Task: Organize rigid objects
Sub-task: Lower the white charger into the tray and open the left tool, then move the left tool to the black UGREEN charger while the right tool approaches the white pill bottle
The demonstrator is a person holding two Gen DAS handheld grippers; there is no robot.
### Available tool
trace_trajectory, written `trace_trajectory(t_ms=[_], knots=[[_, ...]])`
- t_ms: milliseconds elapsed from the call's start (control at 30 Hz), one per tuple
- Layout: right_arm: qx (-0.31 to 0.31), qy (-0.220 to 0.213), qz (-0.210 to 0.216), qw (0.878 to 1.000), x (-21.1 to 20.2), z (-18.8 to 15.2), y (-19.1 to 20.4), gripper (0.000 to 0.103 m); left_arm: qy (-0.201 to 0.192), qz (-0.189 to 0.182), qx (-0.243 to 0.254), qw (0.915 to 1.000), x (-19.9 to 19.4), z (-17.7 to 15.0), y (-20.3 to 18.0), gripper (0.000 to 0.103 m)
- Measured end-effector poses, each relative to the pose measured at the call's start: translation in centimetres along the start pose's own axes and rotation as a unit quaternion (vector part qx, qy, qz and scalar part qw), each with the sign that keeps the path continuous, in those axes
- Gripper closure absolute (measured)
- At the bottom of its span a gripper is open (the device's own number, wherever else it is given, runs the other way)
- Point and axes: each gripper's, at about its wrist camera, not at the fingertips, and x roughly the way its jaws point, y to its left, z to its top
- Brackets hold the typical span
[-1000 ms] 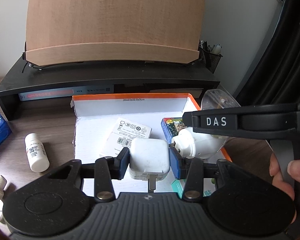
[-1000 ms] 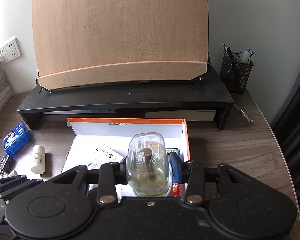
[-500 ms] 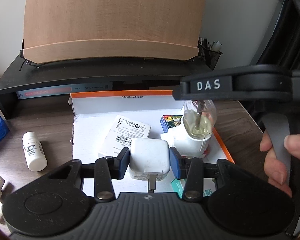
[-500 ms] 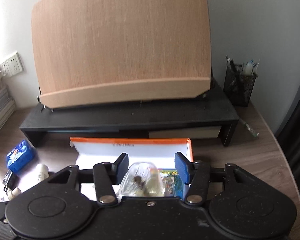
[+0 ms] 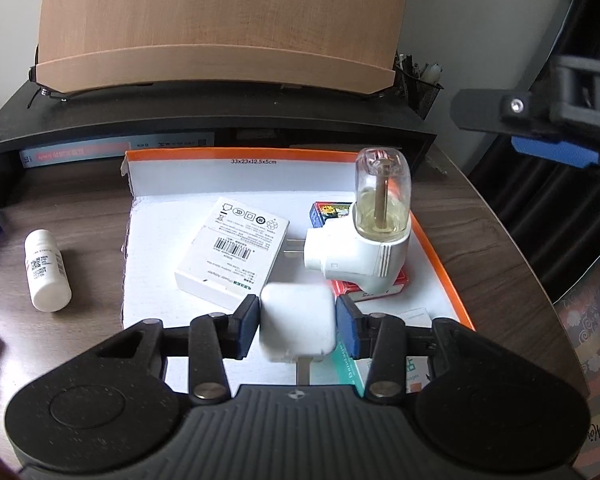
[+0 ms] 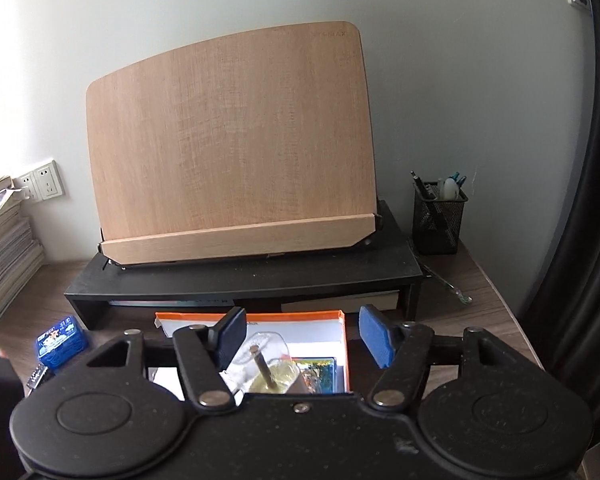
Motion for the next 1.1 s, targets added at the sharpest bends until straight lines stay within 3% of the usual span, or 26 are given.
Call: trace_trajectory(t_ms=[233,467,633,767,1100], knots=[[0.009,0.0,-0.001,1.0,-1.9,-0.9,-0.8,0.027,-0.021,0.007,0.0,0.9998,-1.5,0.1,-0.8,0.057],[0.008,0.001,0.017,1.0,-3.3,-1.9,-0.7,0.023,-0.041,0.06,-0.011,0.9973,-3.9,0.4,-1.1,0.024],[0.001,0.009,0.026,1.0,-3.6,-2.4,0.0,0.019,-0.045,0.1,-0.026,0.9936,-5.5,0.3,-0.5,0.009],[-0.003,0.018,0.034,0.999,-3.5,-2.9,0.9,0.019,-0.049,0.122,-0.036,0.9907,-6.6,-0.3,0.3,0.006],[-0.018,0.046,0.039,0.998,-3.5,-3.8,4.7,0.017,-0.052,0.125,-0.06,0.989,-9.0,-1.8,3.6,0.004]])
